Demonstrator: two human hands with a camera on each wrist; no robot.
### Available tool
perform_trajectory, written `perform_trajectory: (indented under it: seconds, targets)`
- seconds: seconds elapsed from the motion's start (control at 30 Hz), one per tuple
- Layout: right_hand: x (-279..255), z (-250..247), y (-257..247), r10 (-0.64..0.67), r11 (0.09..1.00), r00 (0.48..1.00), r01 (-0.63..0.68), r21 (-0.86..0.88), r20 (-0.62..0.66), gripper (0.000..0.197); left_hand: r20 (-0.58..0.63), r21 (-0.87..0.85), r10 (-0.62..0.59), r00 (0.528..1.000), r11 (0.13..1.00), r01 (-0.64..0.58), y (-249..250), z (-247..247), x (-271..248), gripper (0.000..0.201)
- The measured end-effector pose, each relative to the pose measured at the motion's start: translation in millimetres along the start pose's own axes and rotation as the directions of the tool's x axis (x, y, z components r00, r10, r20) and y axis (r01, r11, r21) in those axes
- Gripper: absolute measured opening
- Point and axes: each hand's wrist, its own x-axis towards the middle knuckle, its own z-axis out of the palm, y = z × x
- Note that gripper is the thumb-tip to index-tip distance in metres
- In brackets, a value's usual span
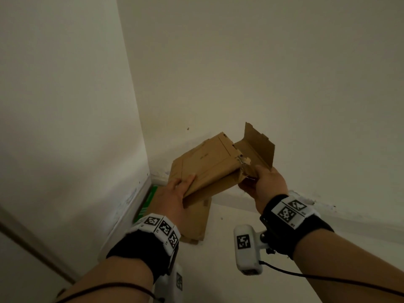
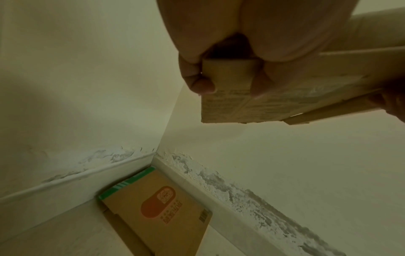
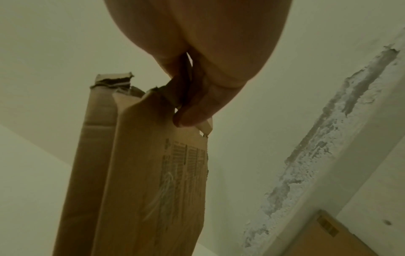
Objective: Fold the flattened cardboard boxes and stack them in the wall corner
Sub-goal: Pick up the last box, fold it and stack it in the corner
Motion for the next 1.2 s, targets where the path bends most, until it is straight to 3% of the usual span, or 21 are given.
perform_trajectory:
  seconds: [0.2,0.3,0.37,0.47,0.57,0.8,0.93,1.07,1.2]
  targets:
    - [-6,-8,-7,0.004,0.991,0.975,-0.034,0.130,0.222,0.049,-0.009,0.010,0.046,0.999,0.999,-0.046,1,-8,-5,0.074]
    - [-4,-18,-9,0.004,0.997,0.936,-0.031,0.071,0.351,0.065,0.012,0.031,0.065,0.998,0.997,-0.066,2,-10,-6,0.075]
    - [-6,-23,-11,0.050,0.998,0.909,-0.056,0.003,0.414,0.064,0.029,0.063,0.063,0.998,0.996,-0.065,3,-11,-7,0.074]
    - [-9,-23,-12,0.132,0.990,0.919,-0.105,-0.092,0.373,0.044,0.051,0.114,0.073,0.996,0.990,-0.078,3,-11,-9,0.074]
    - [-9,-21,-7,0.112,0.986,0.959,-0.075,-0.147,0.262,0.030,0.066,0.141,0.077,0.995,0.986,-0.086,4,-9,-10,0.072]
    - [-7,-20,-2,0.112,0.987,0.965,-0.081,-0.137,0.236,0.035,0.087,0.180,0.087,0.992,0.978,-0.102,6,-10,-6,0.074]
    - [-4,-34,-5,0.215,0.976,0.961,-0.208,-0.059,0.174,0.040,0.070,0.217,0.151,0.986,0.963,-0.163,16,-8,1,0.078]
    - [-7,-46,-7,0.317,0.938,0.931,-0.280,-0.206,0.179,0.024,0.117,0.216,0.166,0.979,0.958,-0.188,7,2,-4,0.079]
    - [-11,-35,-5,0.372,0.915,0.908,-0.325,-0.238,0.190,0.031,0.104,0.203,0.156,0.982,0.964,-0.175,-4,0,-8,0.078]
